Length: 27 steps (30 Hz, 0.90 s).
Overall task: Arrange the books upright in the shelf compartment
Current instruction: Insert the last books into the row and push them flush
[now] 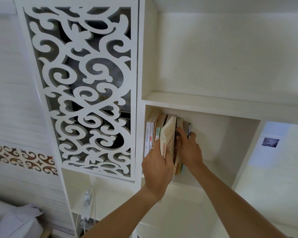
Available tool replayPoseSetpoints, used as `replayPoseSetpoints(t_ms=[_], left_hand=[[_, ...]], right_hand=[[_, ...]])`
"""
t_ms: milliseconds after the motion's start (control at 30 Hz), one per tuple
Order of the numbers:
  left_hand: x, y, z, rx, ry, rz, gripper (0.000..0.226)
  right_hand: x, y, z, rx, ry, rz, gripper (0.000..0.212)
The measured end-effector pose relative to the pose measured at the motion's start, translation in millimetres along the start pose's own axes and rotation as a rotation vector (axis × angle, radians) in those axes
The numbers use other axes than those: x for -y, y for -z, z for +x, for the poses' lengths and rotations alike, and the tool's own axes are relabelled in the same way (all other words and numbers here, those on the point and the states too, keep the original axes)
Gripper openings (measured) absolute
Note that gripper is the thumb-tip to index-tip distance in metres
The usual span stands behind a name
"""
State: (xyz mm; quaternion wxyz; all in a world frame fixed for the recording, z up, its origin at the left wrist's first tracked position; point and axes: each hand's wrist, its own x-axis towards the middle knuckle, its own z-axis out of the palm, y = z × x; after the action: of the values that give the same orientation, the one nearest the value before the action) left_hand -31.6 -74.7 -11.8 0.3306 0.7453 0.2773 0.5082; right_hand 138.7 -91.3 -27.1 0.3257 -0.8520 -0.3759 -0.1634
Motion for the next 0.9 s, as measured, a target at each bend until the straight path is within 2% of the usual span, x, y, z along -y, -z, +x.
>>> replayPoseSetpoints(t_ms=[133,267,400,533,667,800,900], left_hand=[[-2,0,-3,-0.012,0.001,-0.021,0.051],[2,-1,-2,-0.018,-0.002,-0.004,0.045],[9,-4,-2,-0.029,0.005,-0.013,0.035],[14,-8,-1,-0.043,0.012,0.001,0.036],[12,-9,-2,-0.037,0.016,0.000,0.034],[10,-10,-2,-0.041,0.024,-0.022,0.027],[14,-10,0,-0.044,0.037,-0.027,0.026]], right_hand=[[9,-1,5,-0.016,0.029,-0.025,0.038],[12,-1,3,-0.020,0.004,-0.054,0.038],[11,-1,5,-0.060,-0.025,-0.040,0.029],[3,-4,5,-0.066,0.027,-0.048,0.031],[-9,-6,6,-0.069,0.096,-0.059,0.037],[-8,-14,8,-0.119,0.043,-0.102,0.039],[-5,-22,5,-0.195,0.004,-0.102,0.060]])
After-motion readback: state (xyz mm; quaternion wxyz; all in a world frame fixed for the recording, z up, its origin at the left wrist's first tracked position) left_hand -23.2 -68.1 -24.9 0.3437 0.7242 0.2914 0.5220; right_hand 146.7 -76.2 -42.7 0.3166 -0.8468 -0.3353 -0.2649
